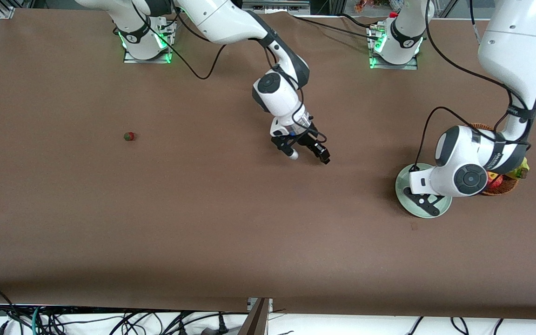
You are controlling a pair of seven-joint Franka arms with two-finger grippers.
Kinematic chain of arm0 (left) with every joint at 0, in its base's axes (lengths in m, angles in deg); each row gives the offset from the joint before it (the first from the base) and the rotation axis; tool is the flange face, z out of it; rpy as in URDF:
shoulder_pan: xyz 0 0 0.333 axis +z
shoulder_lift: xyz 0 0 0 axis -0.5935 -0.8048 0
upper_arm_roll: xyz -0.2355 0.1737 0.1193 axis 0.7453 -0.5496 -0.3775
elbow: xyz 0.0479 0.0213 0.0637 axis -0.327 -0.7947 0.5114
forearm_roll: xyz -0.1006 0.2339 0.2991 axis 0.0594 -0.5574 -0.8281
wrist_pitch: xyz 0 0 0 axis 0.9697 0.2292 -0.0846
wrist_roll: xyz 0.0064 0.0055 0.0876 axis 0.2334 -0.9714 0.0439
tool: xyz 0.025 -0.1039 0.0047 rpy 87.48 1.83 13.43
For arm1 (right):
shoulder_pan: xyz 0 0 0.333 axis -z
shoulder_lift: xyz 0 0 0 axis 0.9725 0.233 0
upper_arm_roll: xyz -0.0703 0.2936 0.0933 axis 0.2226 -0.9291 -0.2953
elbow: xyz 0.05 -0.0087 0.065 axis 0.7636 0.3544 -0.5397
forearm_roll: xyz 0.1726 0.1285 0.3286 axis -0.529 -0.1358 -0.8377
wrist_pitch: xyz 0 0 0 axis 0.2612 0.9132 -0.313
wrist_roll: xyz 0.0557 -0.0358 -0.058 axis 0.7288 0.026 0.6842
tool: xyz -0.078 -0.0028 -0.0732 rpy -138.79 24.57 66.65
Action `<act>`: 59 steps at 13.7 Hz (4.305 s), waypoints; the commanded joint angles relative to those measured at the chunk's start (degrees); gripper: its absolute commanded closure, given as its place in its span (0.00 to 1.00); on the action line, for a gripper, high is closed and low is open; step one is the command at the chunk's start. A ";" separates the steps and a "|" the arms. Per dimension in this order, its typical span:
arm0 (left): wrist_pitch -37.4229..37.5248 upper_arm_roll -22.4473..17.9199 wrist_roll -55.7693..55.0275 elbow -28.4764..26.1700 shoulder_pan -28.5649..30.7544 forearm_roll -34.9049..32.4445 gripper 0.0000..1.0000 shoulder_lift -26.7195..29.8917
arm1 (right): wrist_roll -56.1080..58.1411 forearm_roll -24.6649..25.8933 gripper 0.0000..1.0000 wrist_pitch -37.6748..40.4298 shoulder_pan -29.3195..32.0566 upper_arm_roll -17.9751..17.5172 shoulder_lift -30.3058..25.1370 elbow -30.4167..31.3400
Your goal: Collect all strawberries into plate
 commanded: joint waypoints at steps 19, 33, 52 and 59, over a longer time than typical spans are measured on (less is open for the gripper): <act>-14.51 16.10 -38.75 -35.54 0.40 8.70 0.00 23.64 | 95.15 8.88 0.06 43.26 15.05 38.14 -40.43 55.88; -22.38 16.28 -38.49 -39.88 -0.48 8.00 0.97 17.83 | 98.22 0.01 0.48 26.44 15.23 34.89 -34.28 65.49; -1.72 14.78 -10.83 -6.93 15.51 -12.83 1.00 5.37 | 31.39 -8.79 0.83 36.45 7.32 10.14 -5.82 -5.52; -7.70 14.87 -5.00 -5.87 19.74 -12.83 0.07 0.25 | 9.99 -8.44 0.17 14.04 2.21 5.09 1.60 -10.10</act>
